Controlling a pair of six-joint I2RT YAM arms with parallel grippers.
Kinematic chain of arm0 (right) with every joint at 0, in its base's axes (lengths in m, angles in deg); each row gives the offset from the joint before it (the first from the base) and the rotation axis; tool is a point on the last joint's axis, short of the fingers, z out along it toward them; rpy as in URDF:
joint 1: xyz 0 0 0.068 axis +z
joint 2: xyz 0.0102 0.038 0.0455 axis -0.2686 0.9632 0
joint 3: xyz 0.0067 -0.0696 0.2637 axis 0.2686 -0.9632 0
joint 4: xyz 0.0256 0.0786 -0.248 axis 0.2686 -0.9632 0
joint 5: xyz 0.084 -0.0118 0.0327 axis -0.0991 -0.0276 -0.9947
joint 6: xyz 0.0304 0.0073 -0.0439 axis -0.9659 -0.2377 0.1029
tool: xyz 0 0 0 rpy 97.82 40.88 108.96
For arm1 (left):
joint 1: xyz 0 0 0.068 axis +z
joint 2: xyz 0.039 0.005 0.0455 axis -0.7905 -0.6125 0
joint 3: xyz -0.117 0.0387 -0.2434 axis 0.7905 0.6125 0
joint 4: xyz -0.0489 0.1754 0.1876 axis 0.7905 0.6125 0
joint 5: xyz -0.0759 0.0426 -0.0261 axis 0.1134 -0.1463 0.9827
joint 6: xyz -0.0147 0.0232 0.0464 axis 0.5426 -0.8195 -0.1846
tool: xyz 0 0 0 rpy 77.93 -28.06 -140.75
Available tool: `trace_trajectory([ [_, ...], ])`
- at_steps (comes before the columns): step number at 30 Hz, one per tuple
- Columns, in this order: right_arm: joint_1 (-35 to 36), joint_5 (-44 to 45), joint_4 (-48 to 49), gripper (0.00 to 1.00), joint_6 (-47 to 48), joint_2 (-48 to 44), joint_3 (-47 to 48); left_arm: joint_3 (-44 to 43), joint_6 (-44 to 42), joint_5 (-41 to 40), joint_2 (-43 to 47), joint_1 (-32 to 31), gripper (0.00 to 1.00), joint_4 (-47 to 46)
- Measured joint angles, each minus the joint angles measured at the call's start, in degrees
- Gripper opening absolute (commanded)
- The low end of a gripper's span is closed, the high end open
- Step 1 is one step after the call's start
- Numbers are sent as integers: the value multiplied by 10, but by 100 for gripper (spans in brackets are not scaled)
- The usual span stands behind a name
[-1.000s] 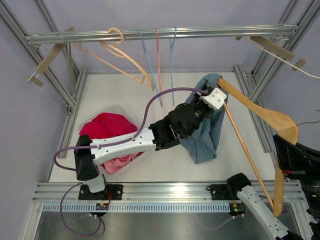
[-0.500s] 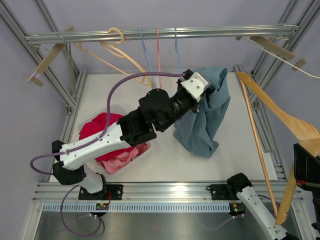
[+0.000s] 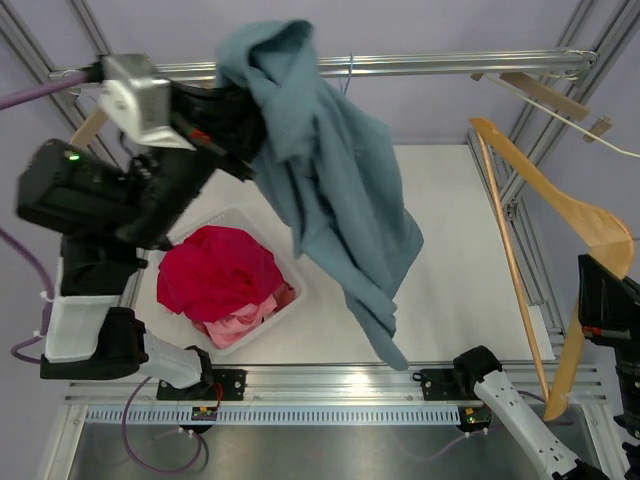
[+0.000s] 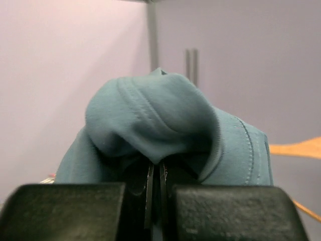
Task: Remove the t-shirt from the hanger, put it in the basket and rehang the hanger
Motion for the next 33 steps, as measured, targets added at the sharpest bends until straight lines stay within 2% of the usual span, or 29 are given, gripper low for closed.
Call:
trace_trajectory([
  [4,0,-25,20,0,3,46,-17,16,-66,-74,62,0,0,-18],
  [11,0,-69,28,0,11,115,-22,152,-193,-180,130,7,0,-116],
  [14,0,-87,41,0,13,126,-30,229,-236,-195,139,40,0,-153],
  [16,0,-97,51,0,14,130,-38,288,-243,-193,144,88,0,-166],
  [22,1,-125,69,0,24,158,-49,474,-220,-194,200,214,0,-191],
  [26,1,-132,67,0,42,199,-48,593,-183,-216,273,224,0,-208],
  [33,1,-130,48,0,92,279,-40,742,-8,-271,405,224,0,-149],
])
